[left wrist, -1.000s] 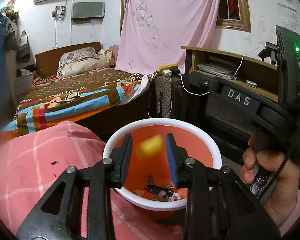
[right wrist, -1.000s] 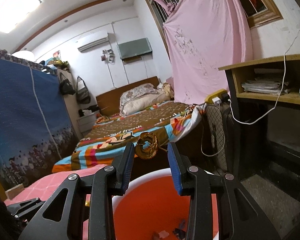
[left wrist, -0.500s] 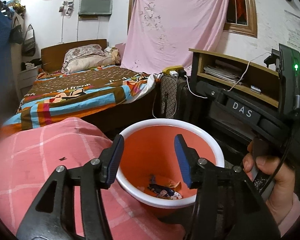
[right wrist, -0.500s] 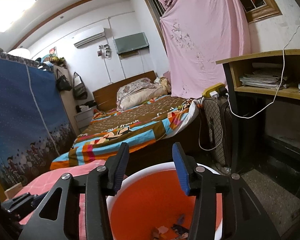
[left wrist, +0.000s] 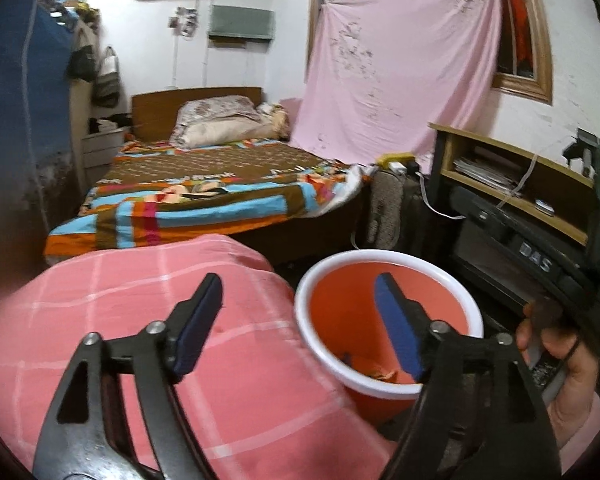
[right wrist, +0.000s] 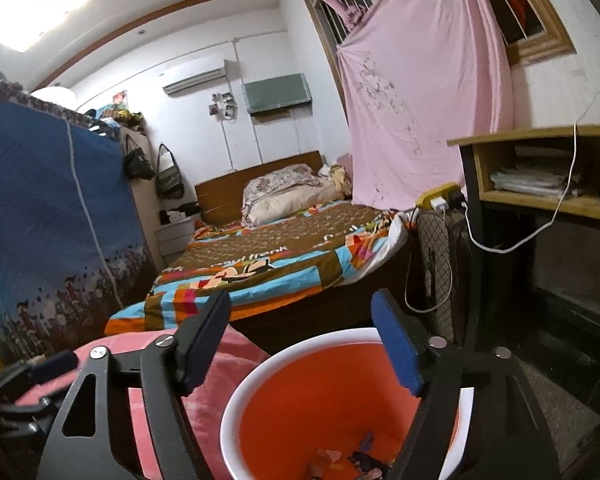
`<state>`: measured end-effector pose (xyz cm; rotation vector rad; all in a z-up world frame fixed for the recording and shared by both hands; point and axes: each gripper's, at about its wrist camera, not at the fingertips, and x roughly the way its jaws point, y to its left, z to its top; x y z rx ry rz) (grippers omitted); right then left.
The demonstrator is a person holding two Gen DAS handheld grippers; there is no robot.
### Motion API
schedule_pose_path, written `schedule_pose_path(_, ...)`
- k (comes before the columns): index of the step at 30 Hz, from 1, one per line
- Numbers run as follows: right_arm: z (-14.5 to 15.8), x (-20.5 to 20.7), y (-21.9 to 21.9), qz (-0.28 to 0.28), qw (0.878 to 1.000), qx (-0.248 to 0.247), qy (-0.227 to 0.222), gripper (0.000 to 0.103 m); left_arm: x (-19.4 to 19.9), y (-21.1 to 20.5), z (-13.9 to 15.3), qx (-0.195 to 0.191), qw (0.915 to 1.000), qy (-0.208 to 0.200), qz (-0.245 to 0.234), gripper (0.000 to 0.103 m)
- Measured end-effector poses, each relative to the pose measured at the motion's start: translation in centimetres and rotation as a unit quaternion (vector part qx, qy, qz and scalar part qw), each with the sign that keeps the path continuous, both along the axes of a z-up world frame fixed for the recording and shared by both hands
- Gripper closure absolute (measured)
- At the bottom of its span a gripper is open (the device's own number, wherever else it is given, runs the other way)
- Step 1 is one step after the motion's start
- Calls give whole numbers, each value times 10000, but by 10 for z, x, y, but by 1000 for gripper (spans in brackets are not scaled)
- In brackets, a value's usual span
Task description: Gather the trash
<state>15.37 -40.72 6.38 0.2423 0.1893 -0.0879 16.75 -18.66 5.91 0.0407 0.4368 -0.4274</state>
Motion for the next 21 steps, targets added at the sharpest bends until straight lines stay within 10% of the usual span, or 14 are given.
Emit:
schedule_pose_path(8, 6, -23, 21, -226, 9982, -414, -375, 1, -15, 42, 7, -199, 9975, -313, 595, 12)
schedule_pose_path(21, 8, -59, 42, -369, 9942, -487, -881, 0, -48, 86, 12, -276, 9926, -579, 1034, 11)
